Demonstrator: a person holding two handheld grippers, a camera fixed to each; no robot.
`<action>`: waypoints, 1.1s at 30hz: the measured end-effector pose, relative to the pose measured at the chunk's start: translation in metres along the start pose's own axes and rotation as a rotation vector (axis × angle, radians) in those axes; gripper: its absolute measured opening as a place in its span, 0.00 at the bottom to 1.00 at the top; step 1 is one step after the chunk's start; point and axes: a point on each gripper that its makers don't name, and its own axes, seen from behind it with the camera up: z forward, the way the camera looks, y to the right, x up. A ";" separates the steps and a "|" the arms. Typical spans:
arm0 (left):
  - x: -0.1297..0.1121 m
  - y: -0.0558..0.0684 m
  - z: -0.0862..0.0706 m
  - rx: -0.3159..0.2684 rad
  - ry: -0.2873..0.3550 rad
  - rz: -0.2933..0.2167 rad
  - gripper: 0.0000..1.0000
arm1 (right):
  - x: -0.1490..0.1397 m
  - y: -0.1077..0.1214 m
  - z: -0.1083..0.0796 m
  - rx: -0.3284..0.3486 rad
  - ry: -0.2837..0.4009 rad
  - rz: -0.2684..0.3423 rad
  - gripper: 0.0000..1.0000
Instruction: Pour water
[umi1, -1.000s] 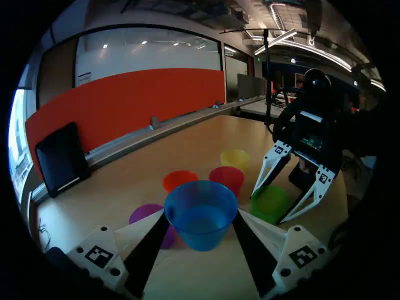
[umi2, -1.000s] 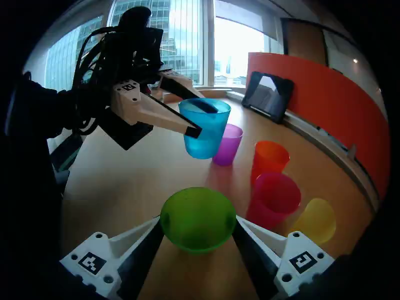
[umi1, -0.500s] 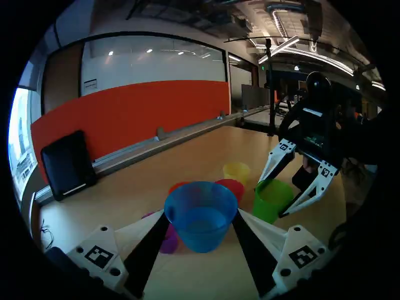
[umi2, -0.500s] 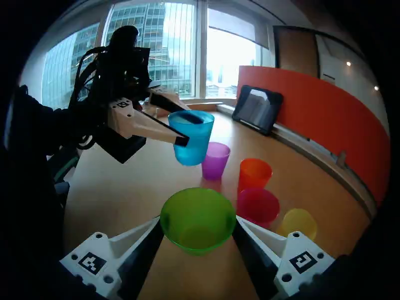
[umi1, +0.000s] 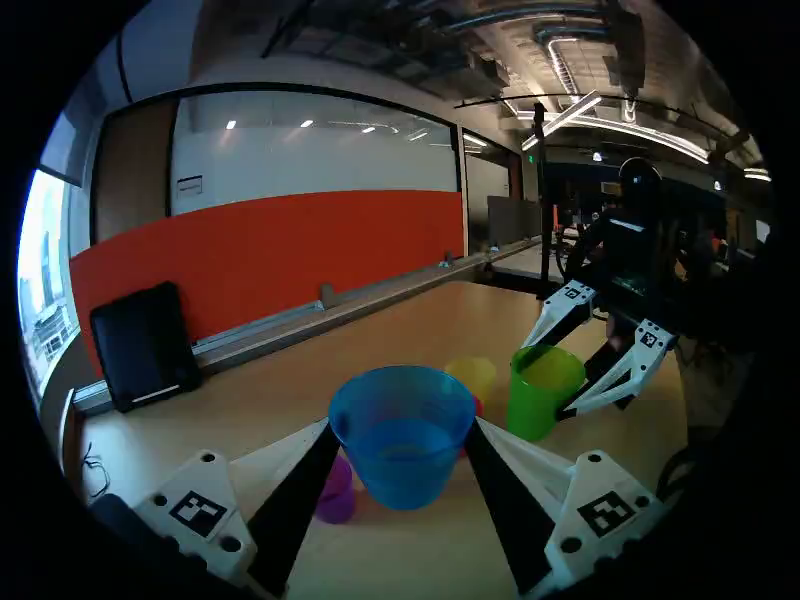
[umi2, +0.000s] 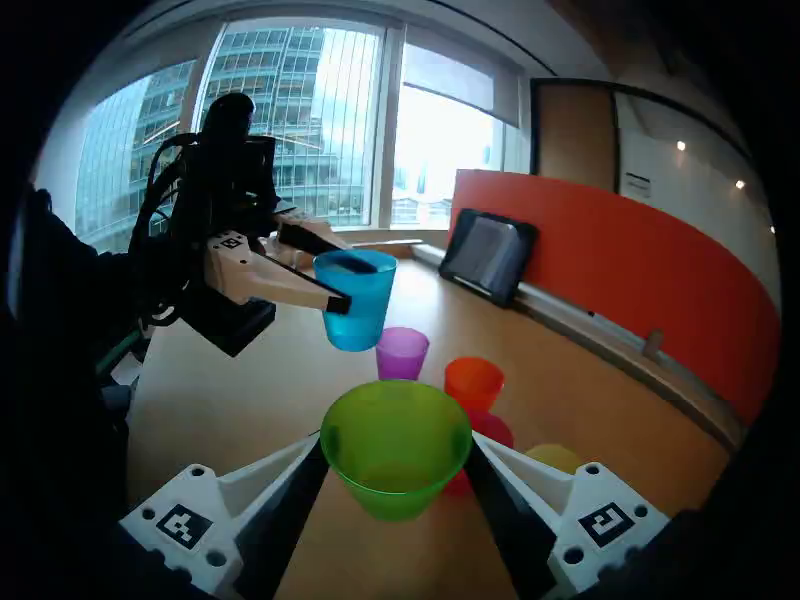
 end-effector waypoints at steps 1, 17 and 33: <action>0.002 0.000 -0.001 0.001 0.008 -0.003 0.85 | 0.003 0.001 -0.001 -0.005 0.008 0.000 0.92; 0.042 -0.002 -0.014 0.033 0.112 0.004 0.85 | 0.050 0.016 -0.016 -0.070 0.150 0.019 0.93; 0.070 0.000 -0.022 0.041 0.185 0.002 0.85 | 0.095 0.031 -0.026 -0.103 0.272 0.036 0.92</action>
